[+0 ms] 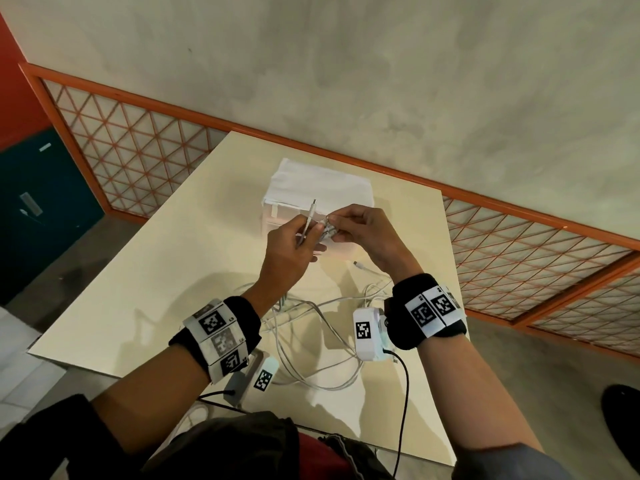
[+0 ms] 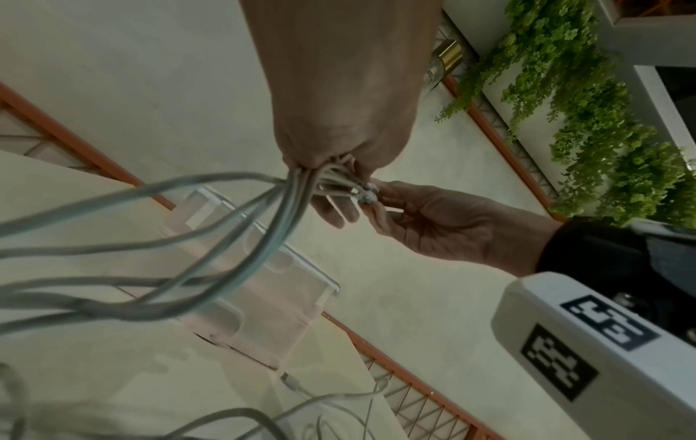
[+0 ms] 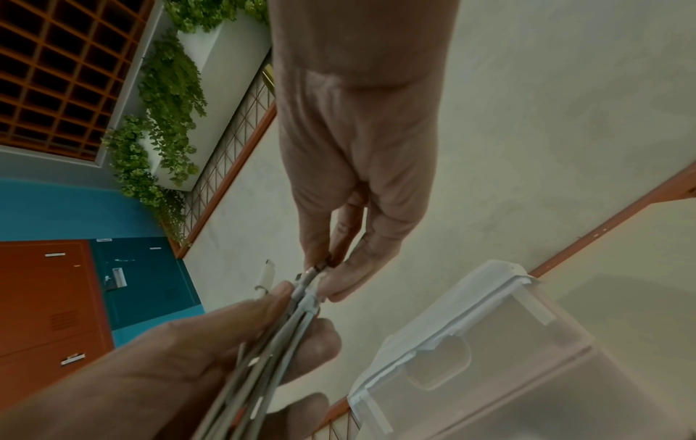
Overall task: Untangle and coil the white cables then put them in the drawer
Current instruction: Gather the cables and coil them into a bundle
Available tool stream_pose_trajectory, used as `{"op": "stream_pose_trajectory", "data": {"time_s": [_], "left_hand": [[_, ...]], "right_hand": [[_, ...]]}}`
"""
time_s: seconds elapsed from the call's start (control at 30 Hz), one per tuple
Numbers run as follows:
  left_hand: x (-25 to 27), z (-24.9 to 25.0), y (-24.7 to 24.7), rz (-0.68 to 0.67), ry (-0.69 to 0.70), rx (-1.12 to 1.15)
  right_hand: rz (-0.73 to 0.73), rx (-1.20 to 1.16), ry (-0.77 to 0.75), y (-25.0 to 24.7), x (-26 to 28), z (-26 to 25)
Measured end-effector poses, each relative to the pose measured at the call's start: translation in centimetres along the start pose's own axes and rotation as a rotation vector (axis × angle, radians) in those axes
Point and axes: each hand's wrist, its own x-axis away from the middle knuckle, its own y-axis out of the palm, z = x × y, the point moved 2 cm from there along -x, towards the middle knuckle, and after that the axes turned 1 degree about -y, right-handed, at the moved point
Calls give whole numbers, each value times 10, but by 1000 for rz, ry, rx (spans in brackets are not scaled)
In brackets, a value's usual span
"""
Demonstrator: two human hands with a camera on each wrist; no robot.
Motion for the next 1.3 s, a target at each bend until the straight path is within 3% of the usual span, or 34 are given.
{"op": "stream_pose_trajectory", "data": {"time_s": [0.17,0.3,0.57,0.87,1.0,1.3], "left_hand": [[2,1,-3,99,62,-13],[-3,2,-2,37,-21,45],[-8,3,3,73,-148,157],[-10,-6,7,-66,-166,86],[-6,-7,8,-144,-113,-20],[3,-7,6,-151,117,-367]], "right_hand": [[-27,25,0,0,-1,-1],[-30,28,-4,-2,0,1],[14,-63,-4,0,1,4],[-20,4,-3,-4,2,4],[8,29,1,-6,2,5],[85,83,47,-6,-2,7]]}}
